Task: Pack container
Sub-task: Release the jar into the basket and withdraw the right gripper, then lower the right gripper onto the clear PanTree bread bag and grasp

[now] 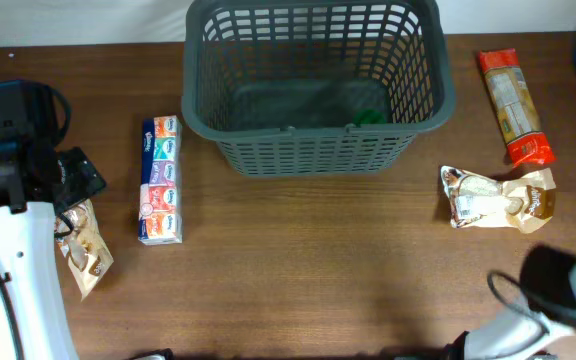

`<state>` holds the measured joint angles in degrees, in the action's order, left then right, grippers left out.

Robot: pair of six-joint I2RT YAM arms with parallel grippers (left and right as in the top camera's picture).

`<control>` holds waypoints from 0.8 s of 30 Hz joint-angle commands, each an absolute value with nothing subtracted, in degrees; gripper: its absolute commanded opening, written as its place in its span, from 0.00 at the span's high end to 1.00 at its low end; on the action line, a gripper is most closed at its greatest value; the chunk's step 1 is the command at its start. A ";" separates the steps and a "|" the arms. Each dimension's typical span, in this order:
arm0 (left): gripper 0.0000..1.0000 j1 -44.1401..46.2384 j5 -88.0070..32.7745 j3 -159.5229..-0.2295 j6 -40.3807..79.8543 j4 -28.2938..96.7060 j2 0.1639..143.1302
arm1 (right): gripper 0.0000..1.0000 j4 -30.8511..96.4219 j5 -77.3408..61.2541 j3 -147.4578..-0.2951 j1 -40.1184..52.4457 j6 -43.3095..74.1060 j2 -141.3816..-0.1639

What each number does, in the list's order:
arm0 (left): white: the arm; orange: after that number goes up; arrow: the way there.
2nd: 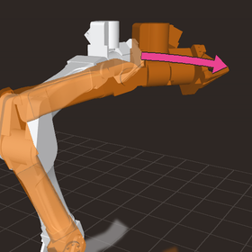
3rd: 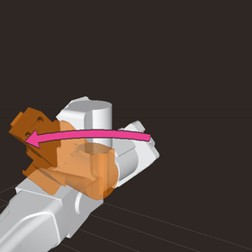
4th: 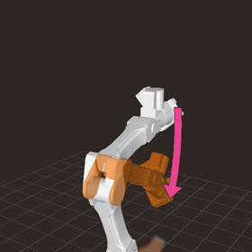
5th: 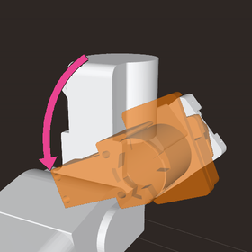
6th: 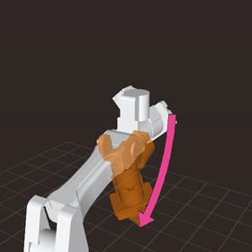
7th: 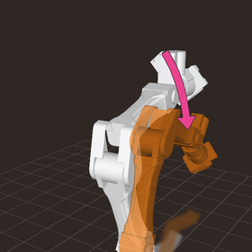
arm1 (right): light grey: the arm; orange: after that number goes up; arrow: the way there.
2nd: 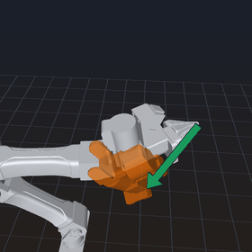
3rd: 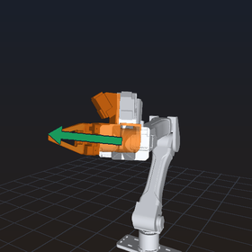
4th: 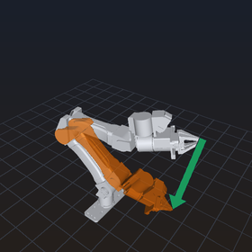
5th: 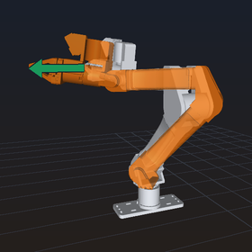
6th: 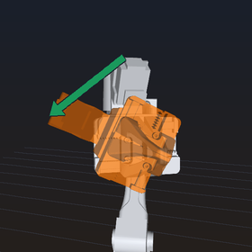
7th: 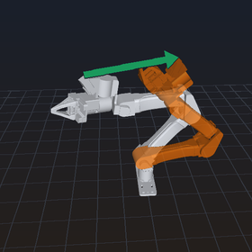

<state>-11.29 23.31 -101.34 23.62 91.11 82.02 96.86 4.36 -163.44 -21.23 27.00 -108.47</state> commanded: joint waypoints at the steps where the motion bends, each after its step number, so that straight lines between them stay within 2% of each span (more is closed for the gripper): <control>1: 0.00 -11.55 23.11 -101.30 23.75 91.15 82.17 | 0.01 97.34 7.25 -146.74 -26.26 32.93 -100.36; 4: 0.00 -11.55 23.11 -101.30 23.75 91.15 82.17 | 0.01 97.32 7.84 -130.04 -30.52 42.28 -94.08; 7: 0.00 -11.55 23.11 -101.30 23.75 91.15 82.17 | 0.01 94.94 7.07 -109.08 -34.76 59.92 -89.45; 9: 0.01 -11.57 23.11 -101.30 23.75 91.15 82.17 | 0.01 89.27 3.40 -101.38 -34.98 61.17 -89.67; 15: 0.00 -11.55 23.11 -101.30 23.75 91.15 82.17 | 0.01 74.28 -6.76 -88.82 -33.67 61.25 -92.07; 19: 0.01 -11.55 23.11 -101.30 23.75 91.15 82.17 | 0.01 65.30 -6.63 -83.42 -31.64 63.42 -93.89; 24: 0.00 -11.55 23.11 -101.30 23.75 91.15 82.17 | 0.01 63.83 -2.46 -82.17 -27.38 67.00 -97.34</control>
<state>-11.29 23.29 -101.34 23.62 91.11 82.02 64.10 -4.93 -83.00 -30.33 63.57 -95.33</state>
